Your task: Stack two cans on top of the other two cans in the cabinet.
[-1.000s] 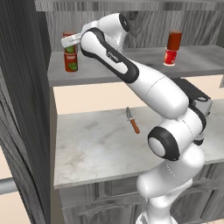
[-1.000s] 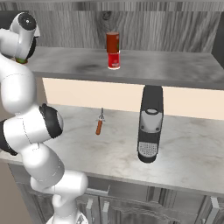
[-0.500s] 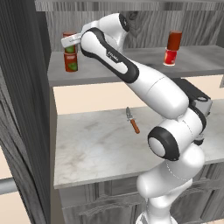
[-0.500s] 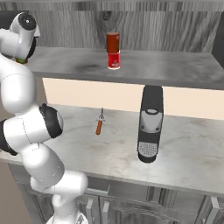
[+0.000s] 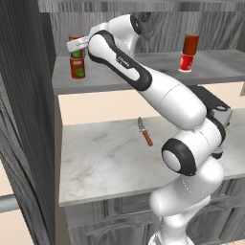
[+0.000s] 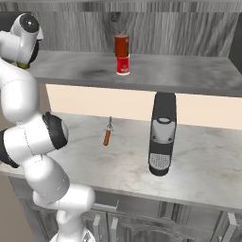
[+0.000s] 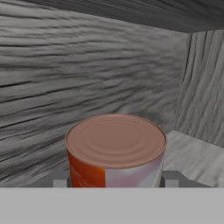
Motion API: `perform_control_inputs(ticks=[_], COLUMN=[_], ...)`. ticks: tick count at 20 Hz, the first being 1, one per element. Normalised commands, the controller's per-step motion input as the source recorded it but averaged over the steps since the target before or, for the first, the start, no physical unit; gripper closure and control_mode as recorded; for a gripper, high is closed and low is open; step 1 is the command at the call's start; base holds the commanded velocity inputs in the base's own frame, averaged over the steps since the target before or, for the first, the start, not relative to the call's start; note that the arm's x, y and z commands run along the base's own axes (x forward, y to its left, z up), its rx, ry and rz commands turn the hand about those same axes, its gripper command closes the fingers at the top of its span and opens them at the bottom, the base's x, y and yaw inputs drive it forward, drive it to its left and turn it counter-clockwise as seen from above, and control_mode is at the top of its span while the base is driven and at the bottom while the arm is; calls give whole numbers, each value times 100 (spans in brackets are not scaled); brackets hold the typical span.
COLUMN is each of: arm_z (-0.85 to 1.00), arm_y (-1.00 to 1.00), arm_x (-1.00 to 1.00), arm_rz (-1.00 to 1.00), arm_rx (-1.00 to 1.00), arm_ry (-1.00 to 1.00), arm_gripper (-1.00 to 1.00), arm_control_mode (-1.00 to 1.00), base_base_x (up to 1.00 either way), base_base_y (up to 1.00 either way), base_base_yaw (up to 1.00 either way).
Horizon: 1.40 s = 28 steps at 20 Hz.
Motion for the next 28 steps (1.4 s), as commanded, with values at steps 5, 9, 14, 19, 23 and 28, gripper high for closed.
perform_control_inputs(ticks=[5, 9, 14, 19, 23, 28], arm_z=[0, 0, 0, 0, 0, 0], arm_y=[0, 0, 0, 0, 0, 0], arm_x=[0, 0, 0, 0, 0, 0], arm_rz=[0, 0, 0, 0, 0, 0], arm_rx=[0, 0, 0, 0, 0, 0], arm_ry=[0, 0, 0, 0, 0, 0], arm_gripper=[100, 100, 100, -100, -100, -100], arm_control_mode=[-100, -100, -100, -100, -100, -100], base_base_x=[0, 0, 0, 0, 0, 0], base_base_y=[0, 0, 0, 0, 0, 0], base_base_yaw=[0, 0, 0, 0, 0, 0])
